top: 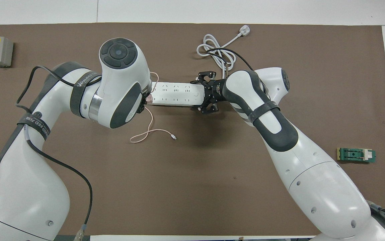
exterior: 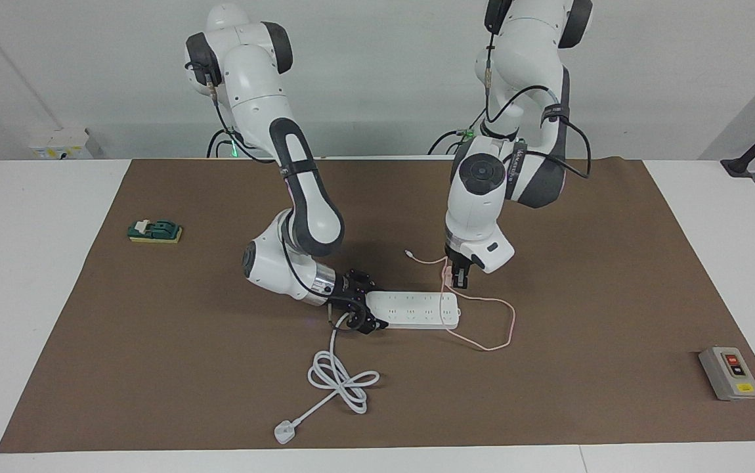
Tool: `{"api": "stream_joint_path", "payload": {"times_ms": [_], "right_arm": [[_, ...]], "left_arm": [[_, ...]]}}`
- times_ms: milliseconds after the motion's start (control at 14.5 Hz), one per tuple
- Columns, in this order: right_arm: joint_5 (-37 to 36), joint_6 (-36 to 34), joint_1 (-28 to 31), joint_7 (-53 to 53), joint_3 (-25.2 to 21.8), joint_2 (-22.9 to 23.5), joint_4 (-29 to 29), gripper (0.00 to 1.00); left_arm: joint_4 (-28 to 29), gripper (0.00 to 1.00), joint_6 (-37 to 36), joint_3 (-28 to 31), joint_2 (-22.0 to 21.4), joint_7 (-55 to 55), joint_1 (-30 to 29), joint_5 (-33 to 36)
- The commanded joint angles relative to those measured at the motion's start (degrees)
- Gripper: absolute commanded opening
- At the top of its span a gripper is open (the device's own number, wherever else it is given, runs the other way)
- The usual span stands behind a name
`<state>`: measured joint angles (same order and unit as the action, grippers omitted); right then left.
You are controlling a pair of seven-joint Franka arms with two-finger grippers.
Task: Unplug charger and place it aside
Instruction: 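Carry the pink charger with the left gripper toward the robot's near edge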
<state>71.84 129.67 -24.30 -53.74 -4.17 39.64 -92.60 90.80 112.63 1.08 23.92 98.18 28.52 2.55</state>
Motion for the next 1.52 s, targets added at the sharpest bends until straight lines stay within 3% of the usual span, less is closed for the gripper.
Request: {"api": "stream_joint_path", "payload": {"times_ms": [0,552,1103,1172,1241,1448], "right_arm": [[0.67,0.32,1.45,2.85,0.22,0.53,-1.27,0.00],[0.67,0.40,1.36,2.77,0.22,0.53,-1.27,0.00],[2.68,0.32,1.27,1.98,0.22,0.44,-1.00,0.00],[2.86,0.49,0.92,1.71,0.22,0.44,-0.92,0.25],[2.87,0.75,0.57,0.93,0.22,0.35,-0.65,0.97],[2.25,0.41,0.92,-3.46,0.13,-0.70,-0.04,1.00]], "left_arm": [[2.45,0.00,-1.01,-0.29,-3.70,-13.32,-2.76,0.35],[5.08,0.00,-3.63,-0.02,-9.40,-51.11,-11.81,0.35],[18.25,0.00,-3.74,-0.20,-20.48,-88.92,-25.44,0.26],[20.45,0.00,-2.95,-0.20,-21.62,-91.74,-26.14,0.18],[23.34,0.00,-1.99,-0.20,-22.85,-94.20,-27.02,-0.35],[36.60,0.00,8.71,-0.29,-28.64,-99.58,-26.86,-2.90]]}}
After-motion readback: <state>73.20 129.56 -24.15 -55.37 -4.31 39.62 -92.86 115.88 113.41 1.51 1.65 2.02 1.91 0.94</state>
